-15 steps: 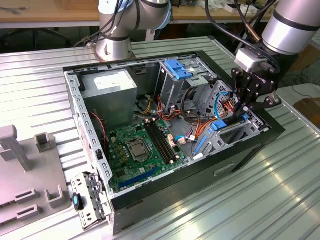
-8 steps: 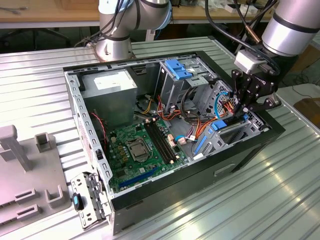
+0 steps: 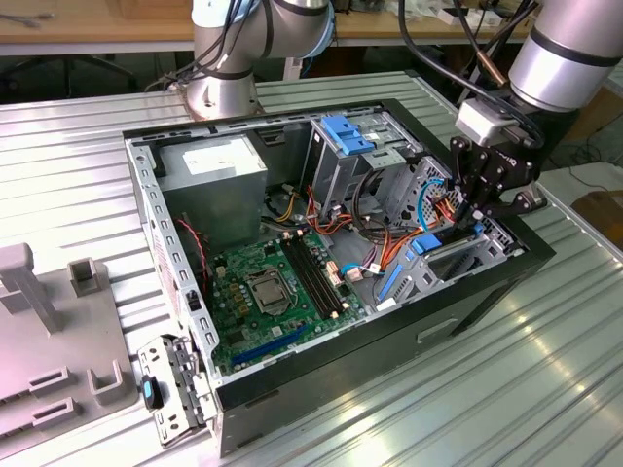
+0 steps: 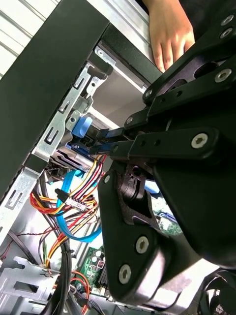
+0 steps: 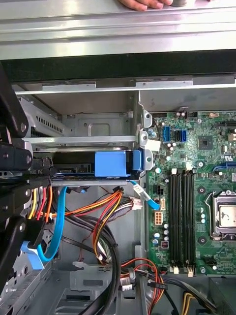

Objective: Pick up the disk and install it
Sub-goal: 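Insert the first disk wire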

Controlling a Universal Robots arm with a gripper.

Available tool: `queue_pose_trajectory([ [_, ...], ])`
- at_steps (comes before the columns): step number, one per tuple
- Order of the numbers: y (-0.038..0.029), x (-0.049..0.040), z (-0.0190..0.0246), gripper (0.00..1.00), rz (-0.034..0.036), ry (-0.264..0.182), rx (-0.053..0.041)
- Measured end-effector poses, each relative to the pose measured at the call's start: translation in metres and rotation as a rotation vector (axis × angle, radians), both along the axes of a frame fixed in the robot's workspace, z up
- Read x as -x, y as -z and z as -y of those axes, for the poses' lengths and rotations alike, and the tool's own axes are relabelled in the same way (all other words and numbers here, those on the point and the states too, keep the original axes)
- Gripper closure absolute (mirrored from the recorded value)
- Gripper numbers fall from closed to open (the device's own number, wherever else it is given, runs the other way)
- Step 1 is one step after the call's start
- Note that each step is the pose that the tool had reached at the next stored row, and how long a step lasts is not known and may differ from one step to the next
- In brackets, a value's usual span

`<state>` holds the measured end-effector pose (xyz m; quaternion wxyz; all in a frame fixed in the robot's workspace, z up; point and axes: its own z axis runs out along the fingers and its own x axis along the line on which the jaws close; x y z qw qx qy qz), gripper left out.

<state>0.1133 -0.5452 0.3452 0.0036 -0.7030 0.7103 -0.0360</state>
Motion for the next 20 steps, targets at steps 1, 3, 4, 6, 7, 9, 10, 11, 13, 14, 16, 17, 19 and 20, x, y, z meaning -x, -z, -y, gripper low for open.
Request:
queue_pose_trajectory([
  [1, 0.0008, 0.0000, 0.0000, 0.84, 0.0000, 0.000, -0.0002],
  [3, 0.0013, 0.0000, 0.0000, 0.84, 0.0000, 0.000, -0.0008],
  [4, 0.0013, 0.0000, 0.0000, 0.84, 0.0000, 0.000, -0.0010],
  [6, 0.0008, 0.0000, 0.0000, 0.84, 0.0000, 0.000, -0.0018],
  [7, 0.0006, 0.0000, 0.0000, 0.84, 0.0001, 0.000, -0.0021],
  [9, 0.0004, 0.0000, -0.0001, 0.84, 0.0001, 0.000, -0.0020],
  [10, 0.0001, 0.0000, 0.0000, 0.84, 0.0001, 0.000, -0.0016],
  [11, -0.0003, 0.0000, 0.0000, 0.84, 0.0000, 0.000, -0.0017],
  [13, -0.0019, 0.0000, 0.0000, 0.84, 0.0000, 0.002, -0.0015],
  [14, -0.0022, 0.0000, 0.0000, 0.84, 0.0000, 0.002, -0.0015],
  [16, -0.0026, 0.0000, 0.0000, 0.84, 0.0001, 0.004, -0.0017],
  [17, -0.0026, 0.0000, 0.0000, 0.84, 0.0001, 0.010, -0.0017],
  [19, -0.0026, 0.0000, 0.0000, 0.84, 0.0001, 0.017, -0.0025],
  [20, -0.0026, 0.0000, 0.0000, 0.84, 0.0001, 0.020, -0.0027],
])
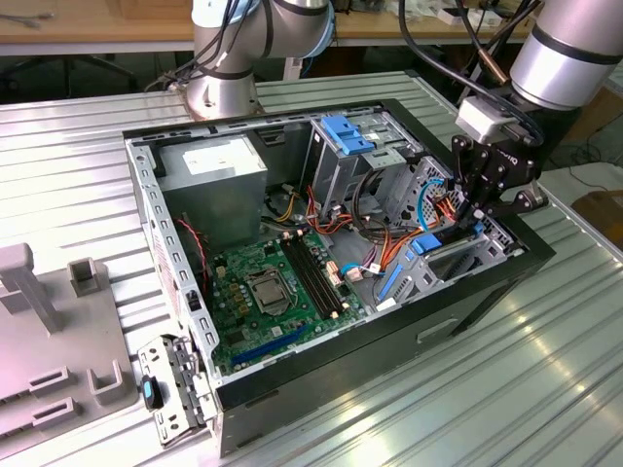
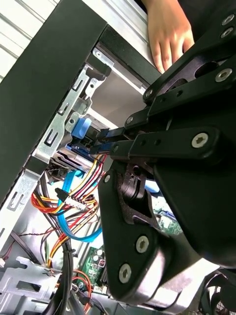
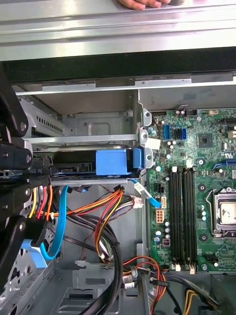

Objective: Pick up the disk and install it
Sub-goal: 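Insert the first disk wire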

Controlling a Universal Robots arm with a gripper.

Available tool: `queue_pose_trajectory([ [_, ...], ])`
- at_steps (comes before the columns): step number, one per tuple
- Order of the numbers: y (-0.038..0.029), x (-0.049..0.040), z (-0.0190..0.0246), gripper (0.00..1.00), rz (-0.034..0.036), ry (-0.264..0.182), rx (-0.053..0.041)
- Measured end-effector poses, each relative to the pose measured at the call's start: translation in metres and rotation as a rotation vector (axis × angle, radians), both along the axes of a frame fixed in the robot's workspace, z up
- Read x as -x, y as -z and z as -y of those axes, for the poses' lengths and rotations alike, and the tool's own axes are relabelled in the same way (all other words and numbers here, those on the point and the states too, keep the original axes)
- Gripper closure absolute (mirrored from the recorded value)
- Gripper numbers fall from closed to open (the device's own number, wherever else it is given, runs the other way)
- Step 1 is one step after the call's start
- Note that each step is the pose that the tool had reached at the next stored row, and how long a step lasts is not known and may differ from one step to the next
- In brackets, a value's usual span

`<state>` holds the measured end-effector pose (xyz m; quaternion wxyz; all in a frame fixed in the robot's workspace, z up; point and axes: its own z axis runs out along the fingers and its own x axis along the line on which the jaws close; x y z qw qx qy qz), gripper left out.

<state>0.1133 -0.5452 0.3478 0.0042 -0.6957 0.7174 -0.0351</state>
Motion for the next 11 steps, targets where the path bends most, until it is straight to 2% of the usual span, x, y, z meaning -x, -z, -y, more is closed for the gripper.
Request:
queue_pose_trajectory([
  [4, 0.0003, 0.0000, 0.0000, 0.84, 0.0000, 0.015, 0.0001],
  [11, 0.0016, 0.0000, 0.0000, 0.84, -0.0001, 0.015, -0.0001],
])
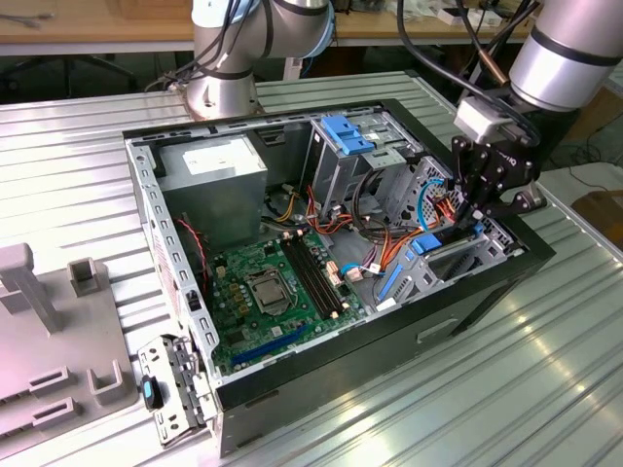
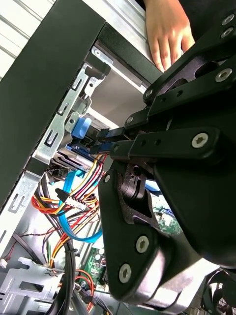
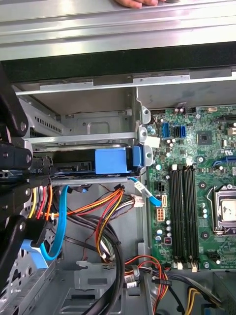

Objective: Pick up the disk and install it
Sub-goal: 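Insert the first disk wire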

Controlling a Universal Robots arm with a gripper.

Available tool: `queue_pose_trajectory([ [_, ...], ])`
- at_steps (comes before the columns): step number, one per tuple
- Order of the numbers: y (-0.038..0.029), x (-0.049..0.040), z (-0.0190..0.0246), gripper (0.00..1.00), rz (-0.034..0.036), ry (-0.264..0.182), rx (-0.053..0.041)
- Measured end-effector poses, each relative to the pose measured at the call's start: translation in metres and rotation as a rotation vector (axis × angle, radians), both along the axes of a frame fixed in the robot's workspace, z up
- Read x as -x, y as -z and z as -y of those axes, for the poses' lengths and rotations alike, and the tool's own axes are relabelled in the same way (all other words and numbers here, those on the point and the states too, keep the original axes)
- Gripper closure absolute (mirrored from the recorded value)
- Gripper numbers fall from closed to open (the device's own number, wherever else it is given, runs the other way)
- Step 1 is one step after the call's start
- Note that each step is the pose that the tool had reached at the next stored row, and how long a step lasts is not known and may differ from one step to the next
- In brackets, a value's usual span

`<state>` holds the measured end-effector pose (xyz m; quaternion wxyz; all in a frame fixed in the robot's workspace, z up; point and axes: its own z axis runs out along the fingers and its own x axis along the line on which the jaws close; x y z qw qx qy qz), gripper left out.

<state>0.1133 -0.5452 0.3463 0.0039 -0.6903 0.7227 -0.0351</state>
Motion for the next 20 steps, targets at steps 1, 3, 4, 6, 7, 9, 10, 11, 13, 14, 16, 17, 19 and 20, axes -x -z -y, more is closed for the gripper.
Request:
queue_pose_trajectory([
  [1, 0.0003, 0.0000, 0.0000, 0.84, 0.0000, 0.000, -0.0001],
  [3, 0.0005, 0.0000, 0.0000, 0.84, 0.0000, 0.000, -0.0006],
  [4, 0.0007, 0.0000, 0.0000, 0.84, 0.0000, 0.000, -0.0009],
  [6, 0.0008, 0.0000, 0.0000, 0.84, 0.0000, 0.000, -0.0009],
  [7, 0.0008, 0.0000, 0.0000, 0.84, 0.0000, 0.000, -0.0012],
  [9, 0.0001, 0.0000, -0.0002, 0.84, 0.0008, 0.000, -0.0014],
  [10, 0.0000, 0.0000, -0.0002, 0.84, 0.0023, 0.000, -0.0011],
  [11, -0.0001, 0.0000, -0.0003, 0.84, 0.0033, 0.000, -0.0010],
  [13, -0.0001, 0.0005, -0.0003, 0.84, 0.0050, 0.000, -0.0011],
  [14, -0.0001, 0.0009, -0.0003, 0.84, 0.0055, 0.000, -0.0010],
  [16, -0.0001, 0.0011, -0.0003, 0.84, 0.0056, 0.000, -0.0011],
  [17, -0.0001, 0.0011, -0.0004, 0.84, 0.0055, 0.000, -0.0012],
  [19, 0.0002, 0.0011, -0.0004, 0.84, 0.0056, 0.000, -0.0016],
  [20, 0.0004, 0.0011, -0.0004, 0.84, 0.0056, 0.000, -0.0019],
])
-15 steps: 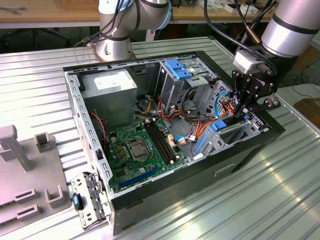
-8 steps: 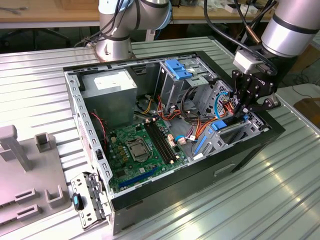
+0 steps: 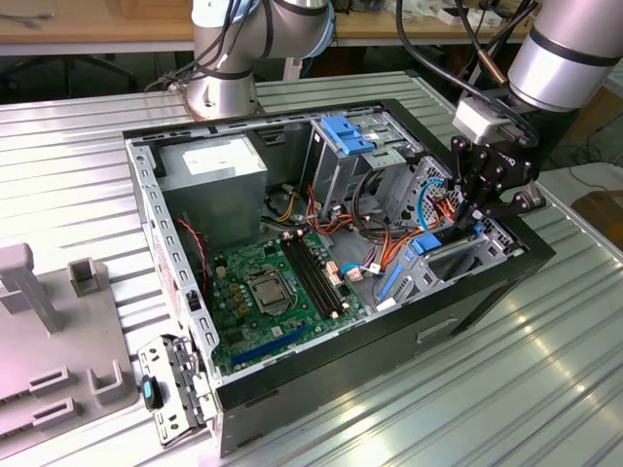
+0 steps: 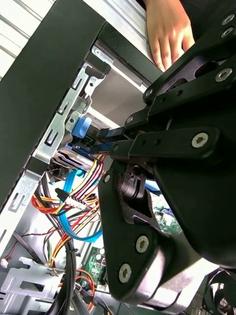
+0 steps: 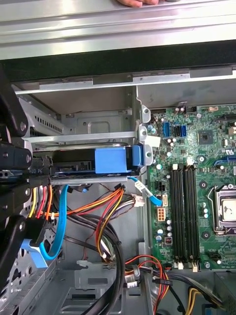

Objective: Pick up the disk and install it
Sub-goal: 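Insert the first disk wire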

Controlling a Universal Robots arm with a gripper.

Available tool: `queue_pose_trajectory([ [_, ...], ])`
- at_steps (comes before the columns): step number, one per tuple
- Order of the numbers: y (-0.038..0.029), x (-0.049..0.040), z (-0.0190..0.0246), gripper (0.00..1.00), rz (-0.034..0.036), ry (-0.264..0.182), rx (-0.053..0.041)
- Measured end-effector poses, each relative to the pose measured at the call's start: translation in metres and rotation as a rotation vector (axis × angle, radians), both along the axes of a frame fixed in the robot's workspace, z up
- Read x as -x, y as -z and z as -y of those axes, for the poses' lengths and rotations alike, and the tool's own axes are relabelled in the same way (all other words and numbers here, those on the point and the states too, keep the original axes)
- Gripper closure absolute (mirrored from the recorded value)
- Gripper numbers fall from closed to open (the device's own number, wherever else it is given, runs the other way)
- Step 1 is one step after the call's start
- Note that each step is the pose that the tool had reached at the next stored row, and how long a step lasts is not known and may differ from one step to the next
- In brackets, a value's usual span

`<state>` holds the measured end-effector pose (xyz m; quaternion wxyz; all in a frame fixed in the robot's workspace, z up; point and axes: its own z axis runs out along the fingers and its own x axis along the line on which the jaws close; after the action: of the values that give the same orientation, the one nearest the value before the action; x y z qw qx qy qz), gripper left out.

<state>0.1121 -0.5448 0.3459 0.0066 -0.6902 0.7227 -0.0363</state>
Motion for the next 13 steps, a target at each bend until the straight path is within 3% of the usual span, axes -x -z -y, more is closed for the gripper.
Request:
queue_pose_trajectory([
  [8, 0.0015, 0.0001, 0.0000, 0.84, 0.0000, 0.000, -0.0051],
  [13, -0.0017, 0.0001, 0.0000, 0.84, 0.0000, 0.000, -0.0050],
])
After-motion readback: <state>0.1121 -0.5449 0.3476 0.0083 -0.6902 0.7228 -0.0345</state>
